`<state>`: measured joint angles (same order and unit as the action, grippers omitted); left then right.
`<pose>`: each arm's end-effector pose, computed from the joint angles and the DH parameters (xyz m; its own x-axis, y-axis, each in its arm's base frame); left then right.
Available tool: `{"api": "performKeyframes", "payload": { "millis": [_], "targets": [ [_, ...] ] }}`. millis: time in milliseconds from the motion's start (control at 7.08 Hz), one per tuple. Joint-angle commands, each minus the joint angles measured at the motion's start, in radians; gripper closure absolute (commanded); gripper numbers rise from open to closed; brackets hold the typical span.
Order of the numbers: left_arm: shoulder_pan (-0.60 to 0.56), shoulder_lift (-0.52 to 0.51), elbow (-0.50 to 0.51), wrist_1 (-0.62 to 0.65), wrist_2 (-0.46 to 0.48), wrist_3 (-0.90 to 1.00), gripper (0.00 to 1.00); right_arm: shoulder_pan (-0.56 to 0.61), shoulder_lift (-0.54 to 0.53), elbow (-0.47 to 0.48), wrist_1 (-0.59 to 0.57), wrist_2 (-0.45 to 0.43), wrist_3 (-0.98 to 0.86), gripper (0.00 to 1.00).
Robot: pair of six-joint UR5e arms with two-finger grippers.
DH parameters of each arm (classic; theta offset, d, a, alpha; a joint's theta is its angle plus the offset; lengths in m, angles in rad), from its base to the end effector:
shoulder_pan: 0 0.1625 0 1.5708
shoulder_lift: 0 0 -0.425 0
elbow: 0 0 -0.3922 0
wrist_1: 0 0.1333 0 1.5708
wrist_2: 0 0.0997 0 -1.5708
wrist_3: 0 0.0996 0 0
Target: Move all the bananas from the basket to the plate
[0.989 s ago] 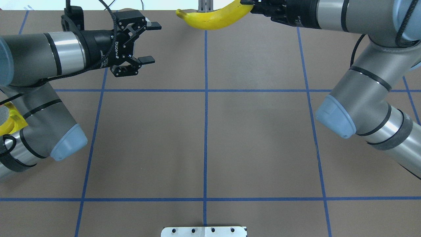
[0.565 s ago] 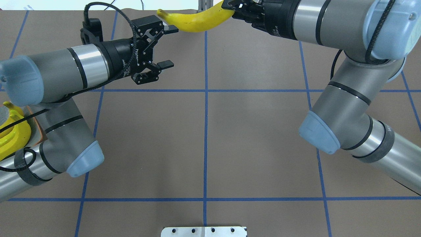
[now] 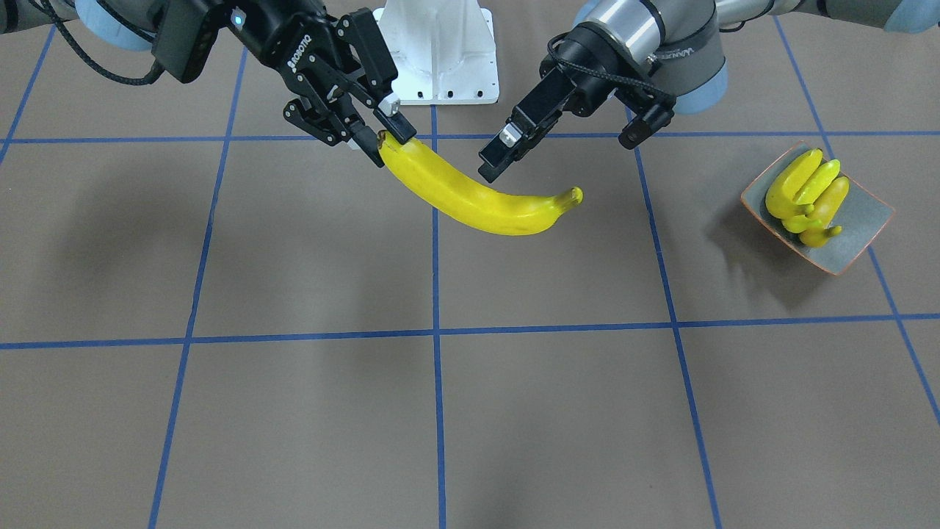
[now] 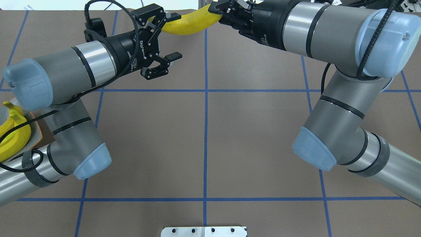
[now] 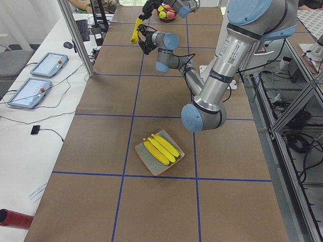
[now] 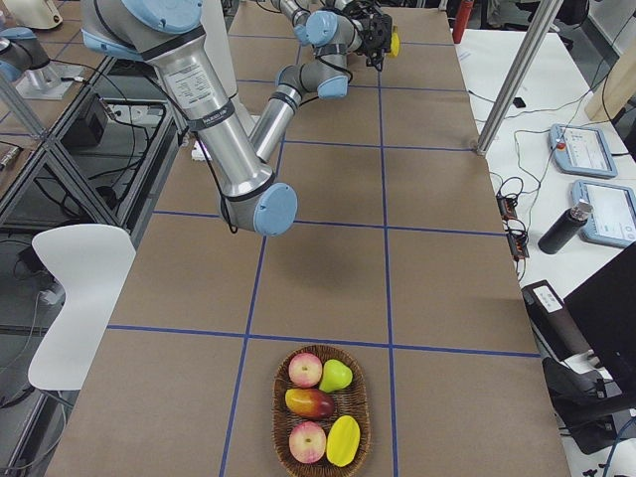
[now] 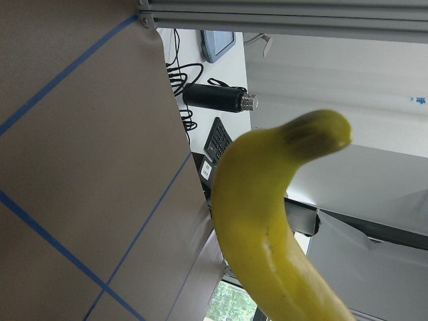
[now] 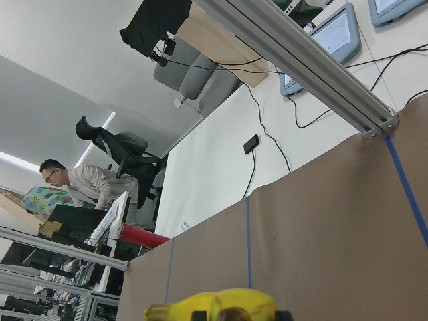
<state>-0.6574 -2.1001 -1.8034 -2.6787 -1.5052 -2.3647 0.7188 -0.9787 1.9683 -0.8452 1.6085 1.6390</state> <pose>0.3610 -0.4553 0.1341 -0.6336 -0.4098 -0.6562 0.2960 0.6553 -0.6950 -0.3186 -0.4509 0.0744 -0.1510 -0.0416 0.9877 -0.6211 0.7813 -0.0620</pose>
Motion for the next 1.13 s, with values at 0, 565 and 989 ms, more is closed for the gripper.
{"api": "performKeyframes", "payload": {
  "millis": [0, 565, 989],
  "targets": [
    [0.001, -0.006, 0.003, 0.000, 0.048, -0.062, 0.00, -0.004, -0.003, 0.018, 0.000, -0.001, 0.013, 1.00],
    [0.001, -0.012, 0.006, 0.000, 0.074, -0.065, 0.05, -0.019, -0.015, 0.035, 0.000, -0.022, 0.028, 1.00],
    [0.001, -0.014, 0.009, 0.002, 0.075, -0.064, 0.06, -0.036, -0.017, 0.052, 0.000, -0.027, 0.050, 1.00]
  ]
}}
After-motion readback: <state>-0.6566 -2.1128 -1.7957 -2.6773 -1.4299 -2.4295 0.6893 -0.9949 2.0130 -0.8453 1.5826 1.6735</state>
